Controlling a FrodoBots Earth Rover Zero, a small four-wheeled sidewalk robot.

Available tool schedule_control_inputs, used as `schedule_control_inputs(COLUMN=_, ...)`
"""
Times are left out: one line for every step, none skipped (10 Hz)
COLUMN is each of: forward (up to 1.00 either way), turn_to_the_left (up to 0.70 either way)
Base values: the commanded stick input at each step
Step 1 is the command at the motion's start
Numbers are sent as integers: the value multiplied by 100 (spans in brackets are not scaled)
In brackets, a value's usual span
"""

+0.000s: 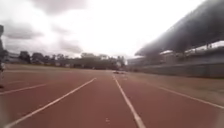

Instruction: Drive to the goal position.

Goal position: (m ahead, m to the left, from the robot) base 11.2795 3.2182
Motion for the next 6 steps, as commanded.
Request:
schedule_control_inputs(forward=85, turn_to_the_left=0)
schedule_control_inputs(forward=85, turn_to_the_left=0)
schedule_control_inputs(forward=85, turn_to_the_left=0)
schedule_control_inputs(forward=85, turn_to_the_left=0)
schedule_control_inputs(forward=85, turn_to_the_left=-1)
schedule_control_inputs(forward=85, turn_to_the_left=-9)
